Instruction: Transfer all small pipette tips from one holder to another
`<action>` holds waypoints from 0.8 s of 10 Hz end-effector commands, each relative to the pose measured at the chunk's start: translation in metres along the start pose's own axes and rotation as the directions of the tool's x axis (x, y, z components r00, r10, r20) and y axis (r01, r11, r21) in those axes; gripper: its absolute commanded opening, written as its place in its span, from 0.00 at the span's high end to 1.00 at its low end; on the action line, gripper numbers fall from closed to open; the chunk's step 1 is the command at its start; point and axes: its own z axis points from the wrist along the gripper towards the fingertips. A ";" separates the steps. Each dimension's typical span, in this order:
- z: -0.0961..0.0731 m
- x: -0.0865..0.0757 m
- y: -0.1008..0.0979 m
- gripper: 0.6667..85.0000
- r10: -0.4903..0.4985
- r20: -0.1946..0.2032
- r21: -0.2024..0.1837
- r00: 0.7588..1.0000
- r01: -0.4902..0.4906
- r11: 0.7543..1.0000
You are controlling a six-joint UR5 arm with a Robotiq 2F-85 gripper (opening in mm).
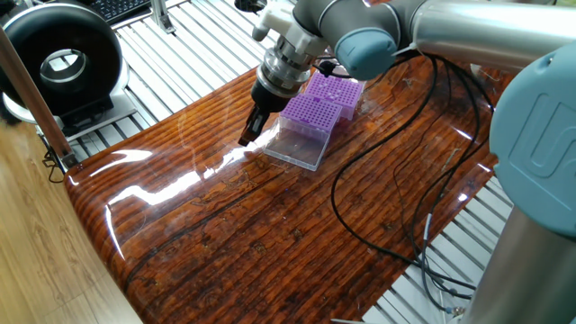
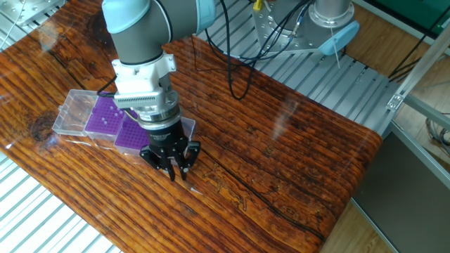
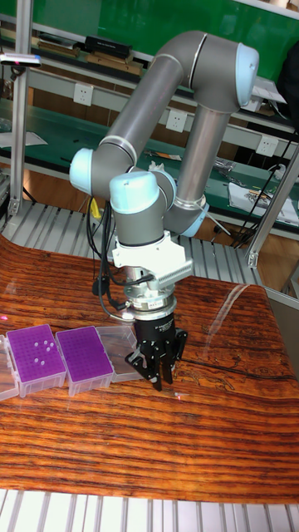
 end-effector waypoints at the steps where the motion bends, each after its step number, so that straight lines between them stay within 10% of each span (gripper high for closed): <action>1: -0.002 0.003 -0.002 0.66 0.009 -0.010 0.002 1.000 -0.009 1.000; 8: 0.005 -0.012 0.014 0.66 0.014 0.047 -0.046 0.999 -0.012 0.999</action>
